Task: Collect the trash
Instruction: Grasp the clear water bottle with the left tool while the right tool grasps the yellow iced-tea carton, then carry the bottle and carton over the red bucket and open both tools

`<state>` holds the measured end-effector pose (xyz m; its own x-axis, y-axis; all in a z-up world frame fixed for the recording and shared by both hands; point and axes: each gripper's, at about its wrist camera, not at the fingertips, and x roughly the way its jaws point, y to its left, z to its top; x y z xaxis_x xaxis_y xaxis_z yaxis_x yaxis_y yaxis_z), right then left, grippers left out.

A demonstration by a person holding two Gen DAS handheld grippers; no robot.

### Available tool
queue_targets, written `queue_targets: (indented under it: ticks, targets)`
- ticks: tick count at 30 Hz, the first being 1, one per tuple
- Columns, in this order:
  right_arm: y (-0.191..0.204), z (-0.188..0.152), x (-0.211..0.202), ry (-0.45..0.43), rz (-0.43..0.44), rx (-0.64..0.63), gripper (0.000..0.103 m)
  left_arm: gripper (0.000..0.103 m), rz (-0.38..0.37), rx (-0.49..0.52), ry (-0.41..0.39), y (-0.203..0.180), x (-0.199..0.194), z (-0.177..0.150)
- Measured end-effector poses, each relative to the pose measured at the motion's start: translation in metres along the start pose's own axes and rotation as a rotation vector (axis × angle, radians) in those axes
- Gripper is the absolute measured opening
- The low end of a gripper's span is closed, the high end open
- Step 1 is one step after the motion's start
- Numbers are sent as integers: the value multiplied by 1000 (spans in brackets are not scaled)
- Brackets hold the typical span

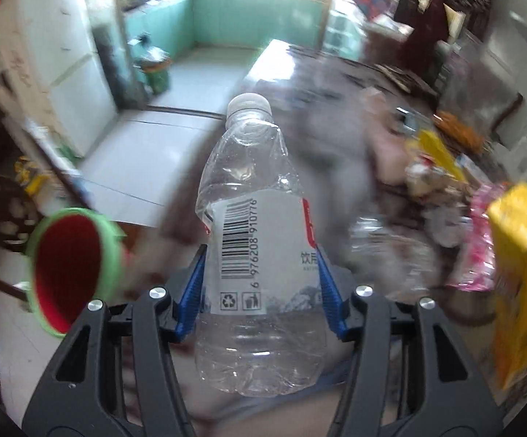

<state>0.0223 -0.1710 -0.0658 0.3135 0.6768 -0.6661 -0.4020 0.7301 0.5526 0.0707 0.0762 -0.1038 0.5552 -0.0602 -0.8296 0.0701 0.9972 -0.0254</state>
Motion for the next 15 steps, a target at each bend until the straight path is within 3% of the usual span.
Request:
queue_targets:
  ticks: [3,11,15]
  targets:
    - [37,24,49,22,5,-43,62,54,81,-27,-18,64,-12,-3]
    - [113,83,216,149,61,5,62,54,158,-134,69,212,3,-20]
    - [140,95,288,229,48,21,62,54,176,-160,123,256,23,-34]
